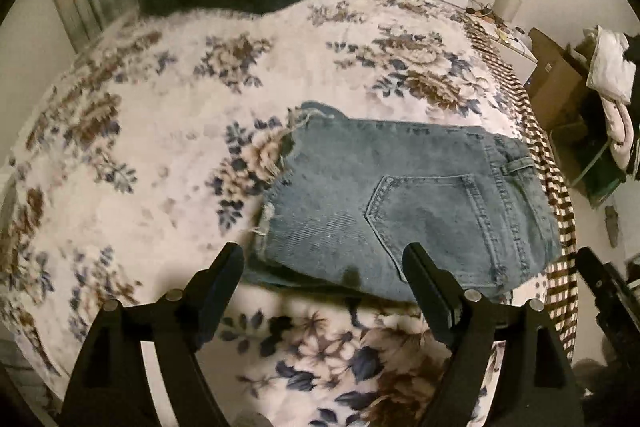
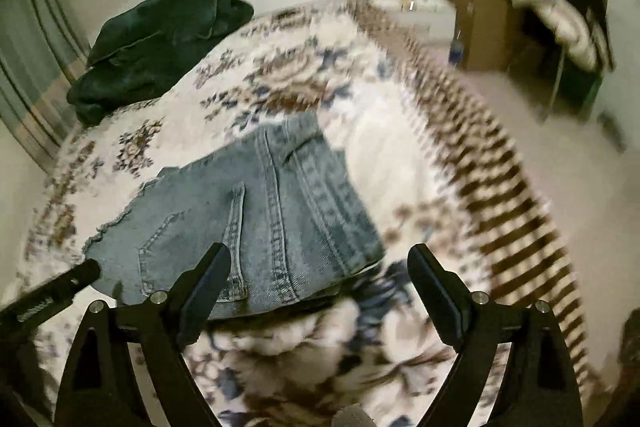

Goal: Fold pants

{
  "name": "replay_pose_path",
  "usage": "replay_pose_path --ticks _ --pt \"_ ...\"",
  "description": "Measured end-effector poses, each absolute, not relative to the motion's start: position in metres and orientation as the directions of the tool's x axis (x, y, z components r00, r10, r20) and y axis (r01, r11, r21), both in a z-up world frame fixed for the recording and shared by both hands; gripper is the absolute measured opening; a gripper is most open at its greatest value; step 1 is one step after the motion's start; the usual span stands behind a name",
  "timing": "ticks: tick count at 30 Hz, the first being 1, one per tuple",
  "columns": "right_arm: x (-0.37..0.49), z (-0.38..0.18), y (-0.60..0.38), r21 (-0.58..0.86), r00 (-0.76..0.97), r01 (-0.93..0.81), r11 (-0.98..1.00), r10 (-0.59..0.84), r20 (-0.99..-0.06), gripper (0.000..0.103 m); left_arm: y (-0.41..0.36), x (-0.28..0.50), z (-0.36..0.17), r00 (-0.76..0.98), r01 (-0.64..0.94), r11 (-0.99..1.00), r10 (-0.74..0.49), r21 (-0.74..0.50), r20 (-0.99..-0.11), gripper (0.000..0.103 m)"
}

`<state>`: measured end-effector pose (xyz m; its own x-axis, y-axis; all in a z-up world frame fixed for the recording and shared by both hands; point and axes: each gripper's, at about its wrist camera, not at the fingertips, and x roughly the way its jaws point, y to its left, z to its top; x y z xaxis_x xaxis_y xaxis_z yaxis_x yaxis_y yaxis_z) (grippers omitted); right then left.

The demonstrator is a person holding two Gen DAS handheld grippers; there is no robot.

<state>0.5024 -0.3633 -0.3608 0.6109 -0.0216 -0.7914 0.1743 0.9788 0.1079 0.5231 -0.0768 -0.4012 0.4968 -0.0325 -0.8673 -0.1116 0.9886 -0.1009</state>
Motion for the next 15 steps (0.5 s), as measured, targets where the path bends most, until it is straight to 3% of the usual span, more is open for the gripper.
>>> replay_pose_path --ticks 8,9,11,15 --pt "0.439 -0.257 -0.352 0.012 0.677 0.218 0.976 -0.143 -0.722 0.092 -0.074 0.47 -0.302 0.571 -0.067 0.996 -0.013 -0.063 -0.821 0.081" --pt "0.428 -0.241 -0.351 0.002 0.687 0.224 0.975 -0.156 -0.71 0.093 -0.076 0.463 -0.289 0.58 -0.058 0.997 -0.015 -0.059 -0.815 0.083" --pt "0.406 -0.21 -0.348 0.006 0.7 0.225 0.974 -0.157 -0.697 0.096 -0.077 0.441 -0.257 0.602 -0.04 0.998 -0.015 -0.049 -0.799 0.099" --pt "0.357 -0.149 -0.344 0.018 0.715 0.228 0.974 -0.154 -0.682 0.097 -0.082 0.394 -0.197 0.634 -0.026 0.999 -0.009 -0.033 -0.773 0.1"
